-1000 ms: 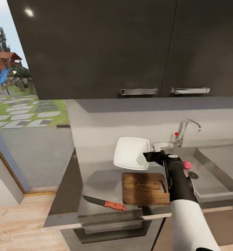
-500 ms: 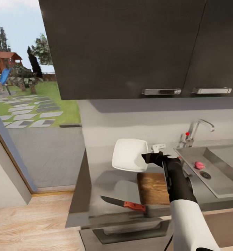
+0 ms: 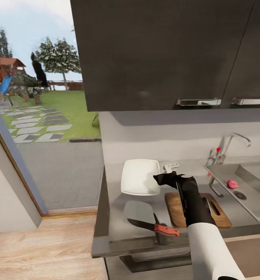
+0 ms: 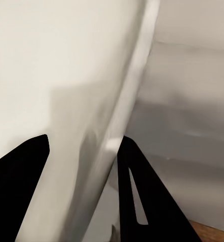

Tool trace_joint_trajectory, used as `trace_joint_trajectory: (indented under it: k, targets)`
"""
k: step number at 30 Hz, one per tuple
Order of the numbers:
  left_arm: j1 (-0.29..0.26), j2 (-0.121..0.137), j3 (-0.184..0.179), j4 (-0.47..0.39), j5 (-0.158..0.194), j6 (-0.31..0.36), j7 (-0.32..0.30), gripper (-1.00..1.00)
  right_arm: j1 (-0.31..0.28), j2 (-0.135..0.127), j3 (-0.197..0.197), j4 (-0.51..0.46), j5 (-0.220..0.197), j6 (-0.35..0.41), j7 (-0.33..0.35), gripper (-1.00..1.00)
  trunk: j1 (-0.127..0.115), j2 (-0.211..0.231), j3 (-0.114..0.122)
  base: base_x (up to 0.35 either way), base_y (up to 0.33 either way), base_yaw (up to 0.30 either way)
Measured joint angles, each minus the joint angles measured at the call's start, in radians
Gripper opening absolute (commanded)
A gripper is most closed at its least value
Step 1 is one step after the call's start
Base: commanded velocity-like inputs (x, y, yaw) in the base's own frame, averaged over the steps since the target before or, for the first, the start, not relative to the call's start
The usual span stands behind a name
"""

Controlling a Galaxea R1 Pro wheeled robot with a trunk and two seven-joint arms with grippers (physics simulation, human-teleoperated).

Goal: In the kitchen, take the Vidalia onion out of the sink, dice it on the chopping board with the paring knife, put the diced onion into the bowl on the countertop, then place both the paring knife and the chopping board into the sink.

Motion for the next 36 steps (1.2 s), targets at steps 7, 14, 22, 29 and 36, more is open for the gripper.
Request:
trace_joint_trajectory:
  k: [7,14,22,29,36]
  targets:
    - [0.0,0.0,0.0,0.0,0.0,0.0,0.0,1.0,0.0,0.0,0.001,0.0,-0.001,0.0,0.0,-1.0,0.0,0.0,-0.003,0.0,0.006,0.148]
    - [0.0,0.0,0.0,0.0,0.0,0.0,0.0,1.0,0.0,0.0,0.001,0.0,-0.001,0.0,0.0,-1.0,0.0,0.0,-0.009,0.0,0.0,0.21]
    - [0.0,0.0,0.0,0.0,0.0,0.0,0.0,1.0,0.0,0.0,-0.001,0.0,0.0,0.0,0.0,-1.0,0.0,0.0,-0.013,0.0,0.0,0.072]
    - [0.0,0.0,0.0,0.0,0.0,0.0,0.0,1.0,0.0,0.0,0.0,0.002,-0.001,0.0,0.0,-1.0,0.0,0.0,-0.013,0.0,0.0,0.002]
    - [0.0,0.0,0.0,0.0,0.0,0.0,0.0,1.0,0.0,0.0,-0.004,0.02,-0.001,-0.001,0.0,-1.0,0.0,0.0,-0.013,0.0,0.0,0.0]
